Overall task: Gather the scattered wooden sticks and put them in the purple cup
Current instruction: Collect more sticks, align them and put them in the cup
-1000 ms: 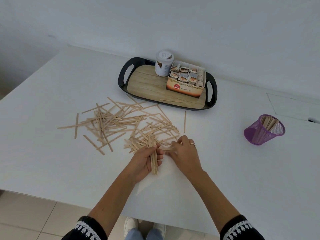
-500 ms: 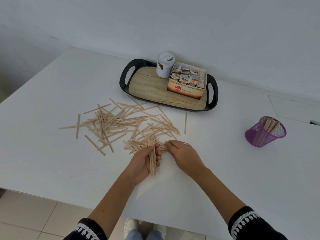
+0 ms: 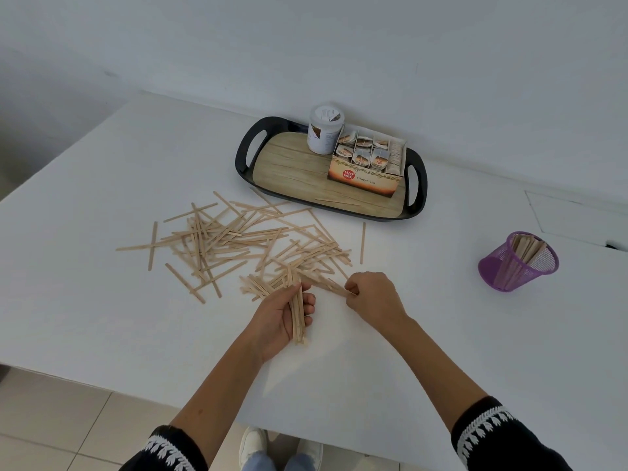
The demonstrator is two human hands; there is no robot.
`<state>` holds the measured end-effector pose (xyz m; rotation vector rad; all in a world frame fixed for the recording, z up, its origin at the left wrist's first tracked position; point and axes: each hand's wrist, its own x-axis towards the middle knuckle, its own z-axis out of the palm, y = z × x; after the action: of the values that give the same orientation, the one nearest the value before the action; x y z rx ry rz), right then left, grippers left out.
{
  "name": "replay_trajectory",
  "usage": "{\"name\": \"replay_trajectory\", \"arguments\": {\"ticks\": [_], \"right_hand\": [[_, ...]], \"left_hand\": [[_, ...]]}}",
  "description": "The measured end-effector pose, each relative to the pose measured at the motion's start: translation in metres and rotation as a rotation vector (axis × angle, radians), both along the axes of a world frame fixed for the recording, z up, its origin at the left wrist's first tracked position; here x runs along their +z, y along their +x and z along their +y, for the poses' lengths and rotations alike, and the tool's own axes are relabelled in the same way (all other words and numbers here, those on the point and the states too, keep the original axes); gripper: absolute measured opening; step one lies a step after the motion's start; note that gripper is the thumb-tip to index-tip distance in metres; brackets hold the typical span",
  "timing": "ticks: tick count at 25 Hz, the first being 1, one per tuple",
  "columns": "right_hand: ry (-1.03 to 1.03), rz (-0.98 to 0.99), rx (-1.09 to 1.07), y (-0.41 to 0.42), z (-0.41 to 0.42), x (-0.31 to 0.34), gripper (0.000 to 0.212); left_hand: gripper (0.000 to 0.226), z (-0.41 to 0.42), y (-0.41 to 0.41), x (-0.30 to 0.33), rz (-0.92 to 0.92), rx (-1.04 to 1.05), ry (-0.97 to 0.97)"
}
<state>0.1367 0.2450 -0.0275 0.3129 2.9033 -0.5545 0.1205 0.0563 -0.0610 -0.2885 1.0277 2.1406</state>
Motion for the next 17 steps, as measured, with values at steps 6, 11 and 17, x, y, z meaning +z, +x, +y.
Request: {"name": "replay_trajectory", "arguments": {"ticks": [6, 11, 17], "right_hand": [[-0.423, -0.132, -0.17, -0.002, 0.022, 0.014, 0.021], [-0.869, -0.257, -0.349, 0.005, 0.016, 0.028, 0.015], [-1.075, -0.175, -0.413, 0.015, -0.035, 0.022, 0.017]], "left_hand": [[0.023, 0.001, 0.0, -0.001, -0.02, 0.021, 0.012], [0.026, 0.003, 0.0, -0.002, -0.016, 0.04, 0.031], [0.048, 0.001, 0.001, -0.003, 0.11, -0.052, 0.12]]}}
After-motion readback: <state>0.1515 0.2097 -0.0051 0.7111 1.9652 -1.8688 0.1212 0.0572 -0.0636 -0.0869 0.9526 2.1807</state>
